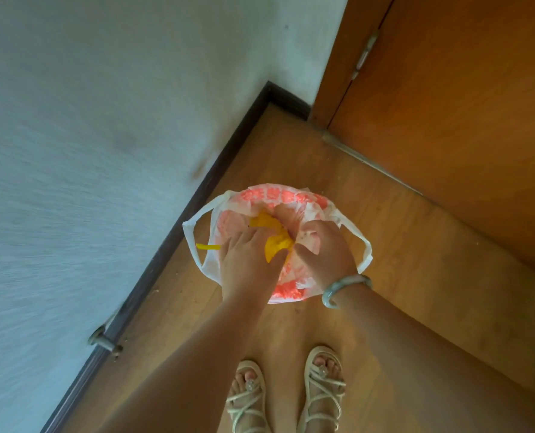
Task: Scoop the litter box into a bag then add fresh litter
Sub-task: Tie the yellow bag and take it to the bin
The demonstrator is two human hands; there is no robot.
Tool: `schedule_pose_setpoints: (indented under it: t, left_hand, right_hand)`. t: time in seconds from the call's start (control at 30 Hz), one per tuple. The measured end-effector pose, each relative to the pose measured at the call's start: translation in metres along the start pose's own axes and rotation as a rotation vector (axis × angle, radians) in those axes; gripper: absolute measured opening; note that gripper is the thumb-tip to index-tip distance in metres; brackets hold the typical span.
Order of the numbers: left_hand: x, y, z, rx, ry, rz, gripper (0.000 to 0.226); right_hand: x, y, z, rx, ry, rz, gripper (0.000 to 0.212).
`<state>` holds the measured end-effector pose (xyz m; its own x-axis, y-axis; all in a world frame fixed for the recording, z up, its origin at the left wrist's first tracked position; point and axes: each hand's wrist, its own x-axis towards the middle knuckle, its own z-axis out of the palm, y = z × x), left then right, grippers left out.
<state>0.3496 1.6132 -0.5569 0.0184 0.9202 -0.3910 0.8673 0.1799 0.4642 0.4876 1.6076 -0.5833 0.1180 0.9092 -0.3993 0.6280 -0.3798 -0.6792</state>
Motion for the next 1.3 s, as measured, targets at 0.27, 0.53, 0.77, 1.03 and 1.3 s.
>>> schedule_pose_setpoints:
  t: [0.27, 0.53, 0.77, 1.03, 1.3]
  left_hand:
    - [-0.019, 0.037, -0.098, 0.374, -0.05, 0.109, 0.049]
    - [-0.094, 0.09, -0.24, 0.517, 0.05, 0.216, 0.039]
    - [-0.189, 0.12, -0.334, 0.472, 0.082, 0.207, 0.038]
    - [-0.281, 0.126, -0.374, 0.494, 0.158, 0.196, 0.04]
    - [-0.374, 0.117, -0.386, 0.468, 0.273, -0.053, 0.034]
  right_hand:
    - [-0.028, -0.077, -0.06, -0.26, 0.03, -0.164, 0.027]
    - [-0.103, -0.2, -0.141, -0.513, 0.071, -0.313, 0.042]
    - [-0.192, -0.293, -0.204, -0.561, 0.056, -0.338, 0.046]
    - [-0.273, -0.339, -0.227, -0.639, 0.026, -0.503, 0.04]
    - [-0.336, -0.352, -0.228, -0.704, -0.066, -0.741, 0.037]
